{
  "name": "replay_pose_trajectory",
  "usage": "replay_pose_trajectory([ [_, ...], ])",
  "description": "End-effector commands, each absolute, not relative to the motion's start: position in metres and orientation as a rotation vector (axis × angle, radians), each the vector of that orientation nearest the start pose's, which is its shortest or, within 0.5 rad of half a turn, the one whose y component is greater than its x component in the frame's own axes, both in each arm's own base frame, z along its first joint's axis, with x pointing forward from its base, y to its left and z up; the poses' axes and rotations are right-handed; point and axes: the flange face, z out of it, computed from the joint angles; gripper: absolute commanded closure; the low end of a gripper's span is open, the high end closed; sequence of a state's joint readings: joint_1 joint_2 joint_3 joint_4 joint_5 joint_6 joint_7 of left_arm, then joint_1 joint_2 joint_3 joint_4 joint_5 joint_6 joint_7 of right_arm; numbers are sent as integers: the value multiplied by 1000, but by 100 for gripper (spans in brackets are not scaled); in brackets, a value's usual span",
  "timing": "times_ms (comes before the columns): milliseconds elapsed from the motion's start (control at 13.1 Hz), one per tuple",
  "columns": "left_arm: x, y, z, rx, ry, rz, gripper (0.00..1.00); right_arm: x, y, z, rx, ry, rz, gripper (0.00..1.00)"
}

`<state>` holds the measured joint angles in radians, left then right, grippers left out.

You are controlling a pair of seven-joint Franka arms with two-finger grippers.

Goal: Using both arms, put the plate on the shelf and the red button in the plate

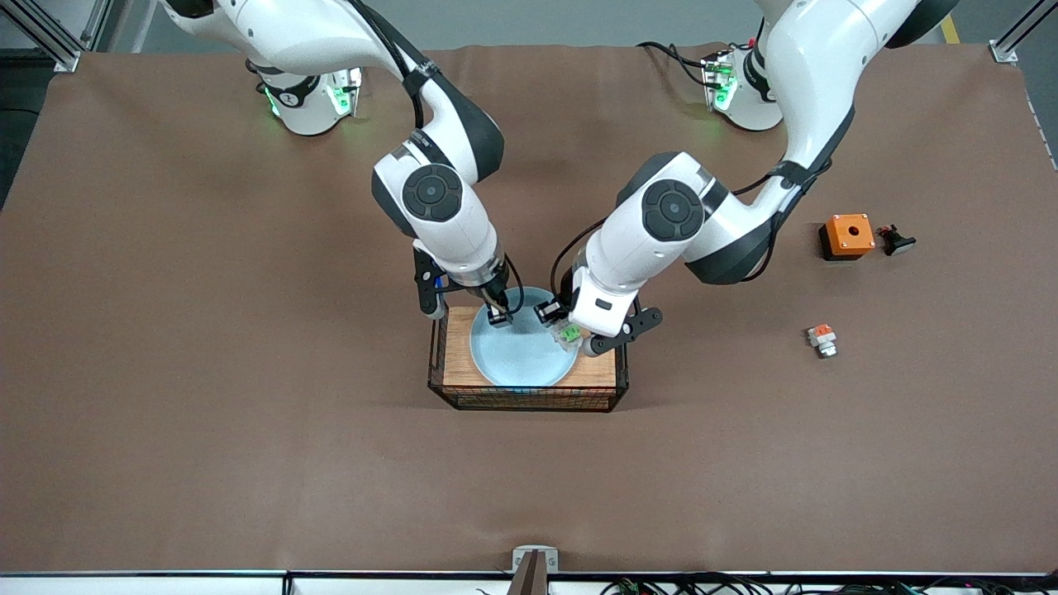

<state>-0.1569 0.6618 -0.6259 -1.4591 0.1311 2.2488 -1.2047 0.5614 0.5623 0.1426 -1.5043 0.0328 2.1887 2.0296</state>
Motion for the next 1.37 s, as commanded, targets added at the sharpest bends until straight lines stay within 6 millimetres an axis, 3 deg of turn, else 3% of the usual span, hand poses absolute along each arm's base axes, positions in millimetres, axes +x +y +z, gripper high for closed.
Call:
replay_pose_trajectory([
  [0,583,-451,377,-3376,-842,56,3,563,453,391,-2348,1900,113,0],
  [152,579,-456,384,-3365,-813,0,0,562,448,410,-2393,1905,107,0],
  [229,580,-455,397,-3366,-815,-22,0,564,435,433,-2391,1912,106,0],
  [305,581,-450,412,-3340,-813,-17,0,564,420,456,-2425,1875,112,0],
  [533,592,-417,450,-3226,-806,-23,0,541,397,511,-2623,1688,121,0],
  [762,609,-344,512,-3159,-775,-162,0,525,367,556,-2759,1510,125,0],
  [990,605,-278,558,-3064,-733,-156,0,522,312,595,-2911,1243,154,0],
  [1067,601,-257,568,-3028,-691,-128,0,523,290,604,-2953,1140,185,0],
  [1295,605,-191,574,-2997,-470,-17,0,525,219,624,-3028,835,193,0],
])
